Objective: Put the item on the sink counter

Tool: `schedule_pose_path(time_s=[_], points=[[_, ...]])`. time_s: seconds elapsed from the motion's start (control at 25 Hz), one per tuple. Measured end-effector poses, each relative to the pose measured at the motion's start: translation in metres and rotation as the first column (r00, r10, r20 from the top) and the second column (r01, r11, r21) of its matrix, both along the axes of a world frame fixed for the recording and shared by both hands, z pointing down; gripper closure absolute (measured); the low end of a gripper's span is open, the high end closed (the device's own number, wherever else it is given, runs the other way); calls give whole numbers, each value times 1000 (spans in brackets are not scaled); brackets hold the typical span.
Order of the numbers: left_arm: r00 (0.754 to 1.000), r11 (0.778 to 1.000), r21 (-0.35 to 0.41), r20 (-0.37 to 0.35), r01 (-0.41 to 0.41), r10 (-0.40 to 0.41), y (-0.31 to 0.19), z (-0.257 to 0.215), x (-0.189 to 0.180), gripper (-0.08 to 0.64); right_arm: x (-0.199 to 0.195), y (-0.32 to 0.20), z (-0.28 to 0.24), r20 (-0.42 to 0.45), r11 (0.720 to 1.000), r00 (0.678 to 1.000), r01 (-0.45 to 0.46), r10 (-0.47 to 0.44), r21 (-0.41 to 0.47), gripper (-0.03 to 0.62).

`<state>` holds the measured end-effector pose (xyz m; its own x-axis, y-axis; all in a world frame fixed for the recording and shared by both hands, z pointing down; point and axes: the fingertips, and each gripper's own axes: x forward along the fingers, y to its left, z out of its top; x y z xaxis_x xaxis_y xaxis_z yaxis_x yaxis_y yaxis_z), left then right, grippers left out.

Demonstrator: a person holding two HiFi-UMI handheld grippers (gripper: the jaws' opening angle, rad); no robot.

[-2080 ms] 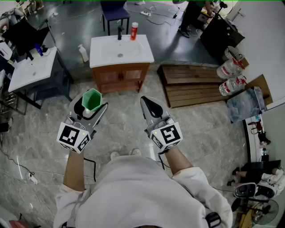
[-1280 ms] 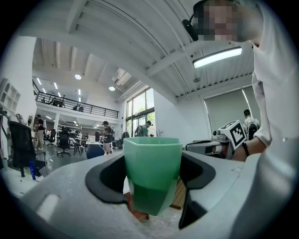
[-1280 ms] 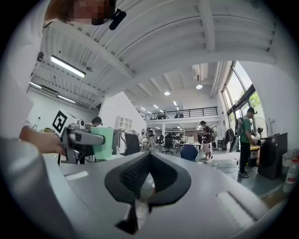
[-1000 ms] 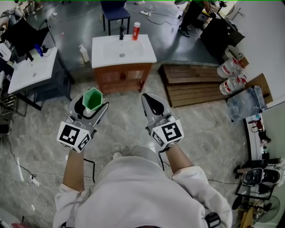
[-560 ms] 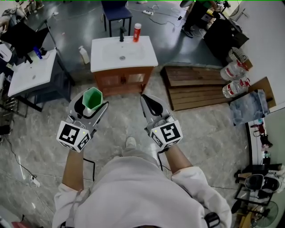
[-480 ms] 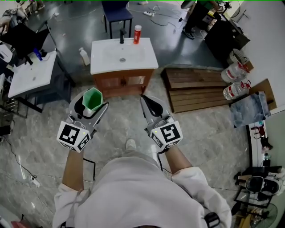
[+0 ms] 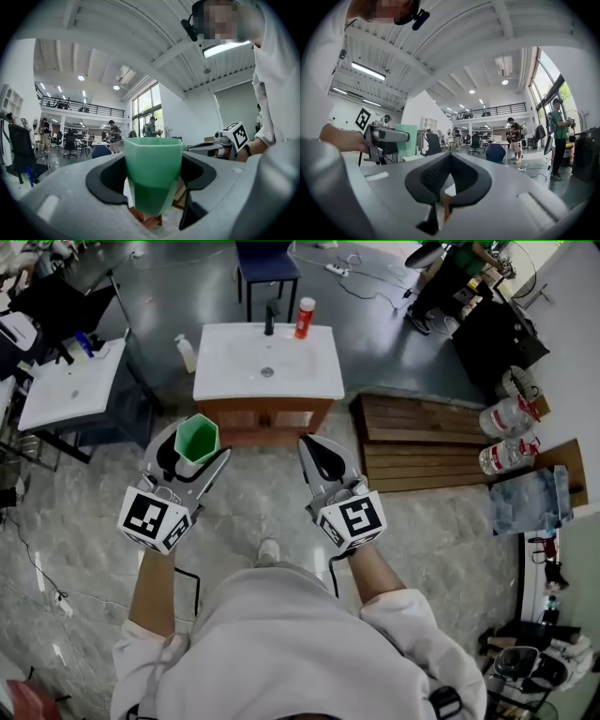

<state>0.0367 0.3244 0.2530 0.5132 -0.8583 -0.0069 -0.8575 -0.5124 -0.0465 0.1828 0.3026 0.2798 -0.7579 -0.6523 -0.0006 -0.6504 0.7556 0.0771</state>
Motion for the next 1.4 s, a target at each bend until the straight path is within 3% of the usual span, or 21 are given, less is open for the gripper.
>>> schedule_pose_path(time_s=[0.52,1.0,1.4], points=[[1000,1000,-19,-15,14,-15,-82,16,-33,227,-32,-80,10,-18,1000,1000,9,-9,-18,588],[1000,1000,-4,-6,-31,31,-180,16,-90,227,-85,-173,2,-28,999,999,-44,44,8,588],[997,997,-12,-6,-81,81,-248,22,-112,227,-113,-230,3,-34,997,996,-83,83,1,588]])
